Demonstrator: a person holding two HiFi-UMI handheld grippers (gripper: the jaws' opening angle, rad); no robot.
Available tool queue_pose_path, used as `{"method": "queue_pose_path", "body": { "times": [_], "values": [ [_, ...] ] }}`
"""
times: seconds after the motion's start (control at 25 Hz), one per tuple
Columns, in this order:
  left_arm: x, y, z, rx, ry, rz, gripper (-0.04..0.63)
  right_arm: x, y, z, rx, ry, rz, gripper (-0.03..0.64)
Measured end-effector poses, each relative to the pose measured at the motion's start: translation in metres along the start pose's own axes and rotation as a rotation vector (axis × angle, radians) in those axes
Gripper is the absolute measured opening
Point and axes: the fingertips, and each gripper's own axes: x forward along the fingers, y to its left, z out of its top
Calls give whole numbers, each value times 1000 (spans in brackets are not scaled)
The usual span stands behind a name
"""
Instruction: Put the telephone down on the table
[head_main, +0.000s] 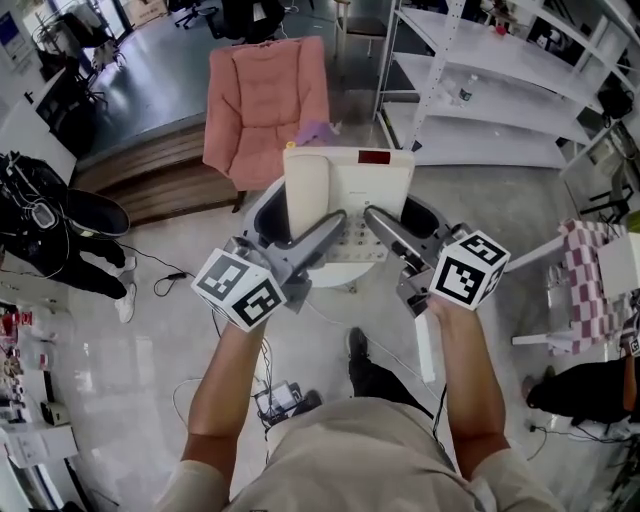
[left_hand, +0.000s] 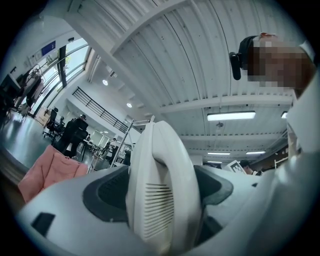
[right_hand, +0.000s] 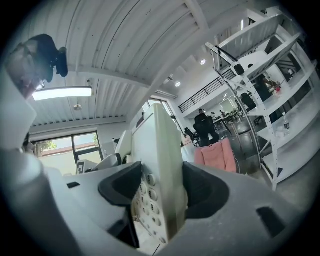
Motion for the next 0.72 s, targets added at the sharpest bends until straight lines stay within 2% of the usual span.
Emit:
{"method": "queue_pose_path", "body": {
  "times": [0.36, 0.72],
  "values": [
    [52, 35, -43, -53, 48, 3, 402, 13, -70, -9, 37, 34, -36, 247],
    [96, 62, -103, -97, 127, 13, 402, 16, -143, -44, 148, 42, -55, 245]
  ]
}}
